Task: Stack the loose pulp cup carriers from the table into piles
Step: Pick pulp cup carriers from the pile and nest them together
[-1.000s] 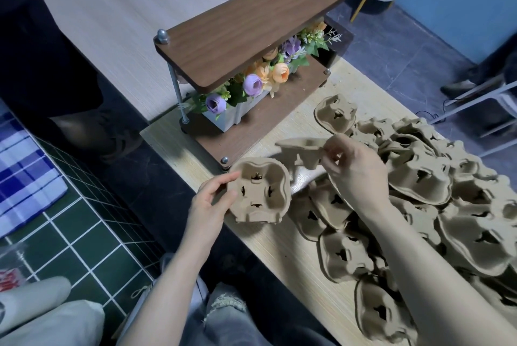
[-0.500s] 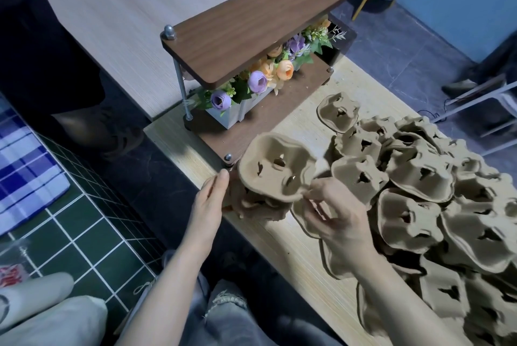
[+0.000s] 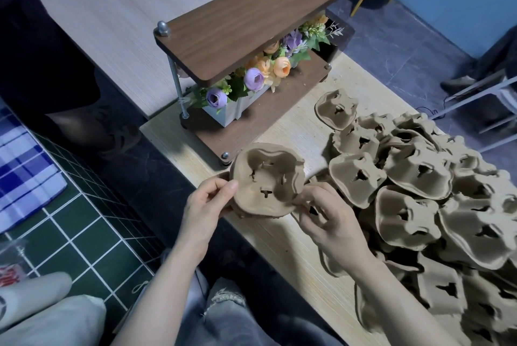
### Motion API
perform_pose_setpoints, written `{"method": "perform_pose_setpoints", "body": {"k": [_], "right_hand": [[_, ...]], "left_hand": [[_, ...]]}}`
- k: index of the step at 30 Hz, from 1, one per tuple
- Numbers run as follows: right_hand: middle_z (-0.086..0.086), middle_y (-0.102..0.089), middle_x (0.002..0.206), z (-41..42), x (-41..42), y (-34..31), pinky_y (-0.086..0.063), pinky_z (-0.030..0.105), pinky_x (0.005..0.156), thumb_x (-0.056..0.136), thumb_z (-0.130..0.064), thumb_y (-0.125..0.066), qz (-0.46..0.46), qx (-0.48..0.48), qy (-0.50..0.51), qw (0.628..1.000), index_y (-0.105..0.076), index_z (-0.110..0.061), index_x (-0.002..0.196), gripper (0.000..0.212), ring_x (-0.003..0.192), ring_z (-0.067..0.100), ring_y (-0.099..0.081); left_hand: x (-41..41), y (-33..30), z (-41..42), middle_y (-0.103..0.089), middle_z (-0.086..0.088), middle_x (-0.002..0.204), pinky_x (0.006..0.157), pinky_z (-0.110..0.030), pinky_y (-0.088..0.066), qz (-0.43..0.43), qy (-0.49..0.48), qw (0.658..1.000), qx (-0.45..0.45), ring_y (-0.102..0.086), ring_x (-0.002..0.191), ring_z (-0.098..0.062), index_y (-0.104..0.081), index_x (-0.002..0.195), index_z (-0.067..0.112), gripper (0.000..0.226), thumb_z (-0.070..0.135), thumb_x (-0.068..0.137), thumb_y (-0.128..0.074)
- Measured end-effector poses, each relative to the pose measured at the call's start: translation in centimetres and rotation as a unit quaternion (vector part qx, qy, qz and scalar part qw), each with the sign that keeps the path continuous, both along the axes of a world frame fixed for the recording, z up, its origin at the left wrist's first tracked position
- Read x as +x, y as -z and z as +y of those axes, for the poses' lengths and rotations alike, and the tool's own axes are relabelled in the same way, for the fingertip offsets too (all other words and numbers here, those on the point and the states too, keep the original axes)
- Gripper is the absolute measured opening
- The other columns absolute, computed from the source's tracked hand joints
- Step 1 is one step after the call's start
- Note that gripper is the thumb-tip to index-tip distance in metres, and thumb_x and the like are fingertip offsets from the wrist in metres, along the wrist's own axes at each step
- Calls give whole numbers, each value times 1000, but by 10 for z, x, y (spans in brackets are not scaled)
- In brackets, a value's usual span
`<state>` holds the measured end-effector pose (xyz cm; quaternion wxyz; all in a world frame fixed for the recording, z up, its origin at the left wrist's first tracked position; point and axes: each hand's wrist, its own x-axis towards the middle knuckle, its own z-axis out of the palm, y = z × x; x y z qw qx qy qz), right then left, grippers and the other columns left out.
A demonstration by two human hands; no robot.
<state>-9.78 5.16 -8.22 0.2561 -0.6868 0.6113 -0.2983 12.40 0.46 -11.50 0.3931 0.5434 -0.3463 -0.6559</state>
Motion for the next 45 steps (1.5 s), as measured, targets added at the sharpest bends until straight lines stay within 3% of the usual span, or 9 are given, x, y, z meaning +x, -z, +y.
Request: {"method": "perform_pose_setpoints", "body": {"k": [7, 14, 19, 24, 28, 32, 35, 39, 45], "right_hand": [[-13, -63, 92, 3, 8, -1, -51, 35, 72, 88, -9, -60, -94, 32, 59, 993, -68, -21, 91, 14, 84, 19, -59], [-10, -64, 94, 1, 12, 7, -48, 31, 61, 91, -9, -64, -150, 86, 151, 973, -66, -32, 95, 23, 74, 13, -56], [-11, -66, 101, -1, 11, 10, -52, 32, 76, 92, -28, -65, -166, 165, 187, 954, -61, -33, 115, 24, 88, 11, -62], [-9, -69, 111, -1, 15, 8, -52, 27, 87, 91, -40, -63, -227, 260, 162, 924, -55, -38, 122, 32, 99, 3, -65], [-4, -70, 106, -1, 15, 7, -54, 33, 85, 91, -34, -64, -234, 235, 160, 930, -56, -37, 116, 27, 99, 12, -66], [-2, -69, 108, 0, 5, 7, -52, 24, 71, 91, -26, -67, -279, 249, 197, 906, -56, -33, 125, 36, 95, 15, -65], [-8, -65, 114, -5, -13, -4, -53, 21, 75, 90, -28, -67, -155, 175, 221, 947, -58, -28, 127, 38, 90, 1, -63], [-8, -58, 113, -17, -47, -20, -49, 31, 72, 90, -24, -64, 60, 56, 234, 969, -58, -24, 129, 39, 74, 9, -55], [7, -50, 133, -41, -86, -25, -45, 37, 86, 90, -27, -60, 239, 186, 221, 927, -41, -27, 144, 57, 115, 31, -55]], "left_hand": [[5, 3, 6, -68, 1, 124, 90, -43, -58, 53, 13, 998, 4, -69, 105, -20, -63, 81, -16, 47, 30, 83, -72], [4, 10, 4, -68, 7, 123, 94, -52, -55, -11, -1, 1000, 2, -66, 110, -22, -67, 55, 17, 32, 40, 75, -78], [0, 13, 7, -65, 1, 126, 95, -52, -55, -1, -68, 998, 6, -66, 114, -18, -64, 88, 16, 13, 12, 81, -75], [-7, 8, 9, -62, 12, 129, 98, -46, -53, 29, -5, 1000, 6, -63, 115, -2, -55, 132, 42, 57, 19, 84, -75], [-15, 15, 7, -55, 13, 143, 108, -52, -45, 18, 36, 999, -7, -55, 130, -16, -53, 127, 62, 71, 44, 65, -82], [-27, 16, 4, -53, 17, 144, 111, -51, -42, 30, 38, 999, -15, -53, 132, -15, -51, 126, 66, 69, 37, 70, -81], [-37, 13, 4, -53, 22, 143, 113, -48, -40, 34, 53, 998, -26, -51, 133, -8, -49, 126, 68, 68, 33, 75, -77], [-39, 12, 3, -54, 21, 142, 113, -46, -40, 15, 69, 997, -26, -50, 133, -8, -46, 129, 69, 70, 45, 71, -78], [-33, 14, 1, -53, 12, 145, 112, -49, -41, 31, 70, 997, -27, -52, 133, -12, -48, 124, 69, 66, 40, 77, -82]]}}
